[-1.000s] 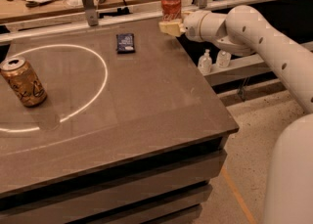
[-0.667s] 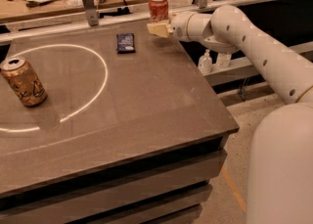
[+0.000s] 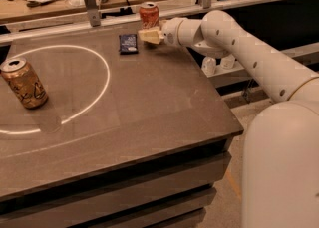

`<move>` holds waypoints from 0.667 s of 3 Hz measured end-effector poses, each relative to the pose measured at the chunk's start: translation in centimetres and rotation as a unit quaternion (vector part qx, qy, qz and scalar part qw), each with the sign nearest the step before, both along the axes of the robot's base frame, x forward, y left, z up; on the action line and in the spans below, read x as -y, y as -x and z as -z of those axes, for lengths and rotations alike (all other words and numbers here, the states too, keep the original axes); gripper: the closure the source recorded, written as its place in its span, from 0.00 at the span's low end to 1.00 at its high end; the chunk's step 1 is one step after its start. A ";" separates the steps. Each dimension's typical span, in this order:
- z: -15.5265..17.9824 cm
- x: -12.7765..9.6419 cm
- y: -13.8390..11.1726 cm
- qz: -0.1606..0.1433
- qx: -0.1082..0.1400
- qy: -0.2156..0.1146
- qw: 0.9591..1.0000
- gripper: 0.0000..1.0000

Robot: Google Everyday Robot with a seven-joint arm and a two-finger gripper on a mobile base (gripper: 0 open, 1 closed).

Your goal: Move coke can near rxbar blueberry

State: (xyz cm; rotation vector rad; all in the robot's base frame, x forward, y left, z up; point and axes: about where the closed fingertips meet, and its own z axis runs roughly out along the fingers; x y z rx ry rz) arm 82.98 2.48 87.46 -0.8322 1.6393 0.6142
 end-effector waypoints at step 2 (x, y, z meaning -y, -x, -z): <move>1.1 -3.4 0.8 -0.020 -0.019 0.007 1.000 0.83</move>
Offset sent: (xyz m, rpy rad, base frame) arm -0.0128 0.0462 -0.0134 -0.0393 0.0663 0.0470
